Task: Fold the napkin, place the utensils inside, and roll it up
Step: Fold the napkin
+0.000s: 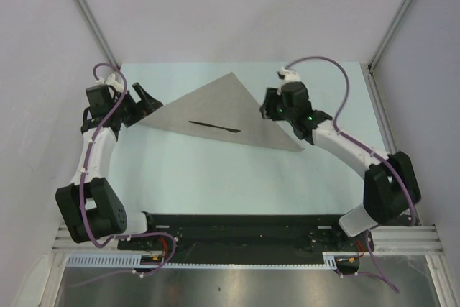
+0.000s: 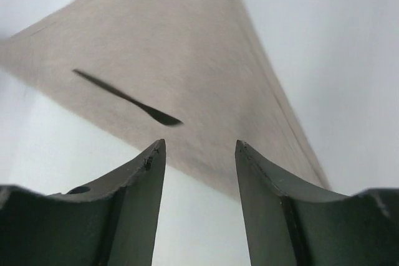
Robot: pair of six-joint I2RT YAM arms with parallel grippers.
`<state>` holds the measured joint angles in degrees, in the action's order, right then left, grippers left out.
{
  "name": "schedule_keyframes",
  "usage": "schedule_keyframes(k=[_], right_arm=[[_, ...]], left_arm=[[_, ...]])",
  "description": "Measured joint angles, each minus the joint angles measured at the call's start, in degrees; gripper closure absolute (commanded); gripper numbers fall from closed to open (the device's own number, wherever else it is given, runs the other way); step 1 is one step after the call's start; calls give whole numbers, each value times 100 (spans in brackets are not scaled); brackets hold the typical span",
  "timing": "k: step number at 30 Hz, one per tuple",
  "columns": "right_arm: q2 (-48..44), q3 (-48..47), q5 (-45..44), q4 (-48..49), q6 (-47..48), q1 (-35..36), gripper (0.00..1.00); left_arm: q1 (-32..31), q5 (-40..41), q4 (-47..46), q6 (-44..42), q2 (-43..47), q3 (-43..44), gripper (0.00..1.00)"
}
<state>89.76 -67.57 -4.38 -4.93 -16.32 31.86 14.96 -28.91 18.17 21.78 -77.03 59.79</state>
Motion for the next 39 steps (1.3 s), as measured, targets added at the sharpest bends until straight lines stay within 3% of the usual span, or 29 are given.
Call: schedule_keyframes(k=[6,13,27,39], right_arm=[[-531,1742,-118,-564,-1923,-544,47],[-535,2371,-186,-951,-3003,-1128,47],[-656,2824,-249,-662,-3482,-1818,47],[-623,2868,-221,-463,-3488,-1998,54]], left_arm=[[2,-28,-33,33,35,-7,0],[4,-31,-50,68,35,-7,1],[7,-131,-92,72,35,-11,0],[7,-129,-92,70,35,-11,0]])
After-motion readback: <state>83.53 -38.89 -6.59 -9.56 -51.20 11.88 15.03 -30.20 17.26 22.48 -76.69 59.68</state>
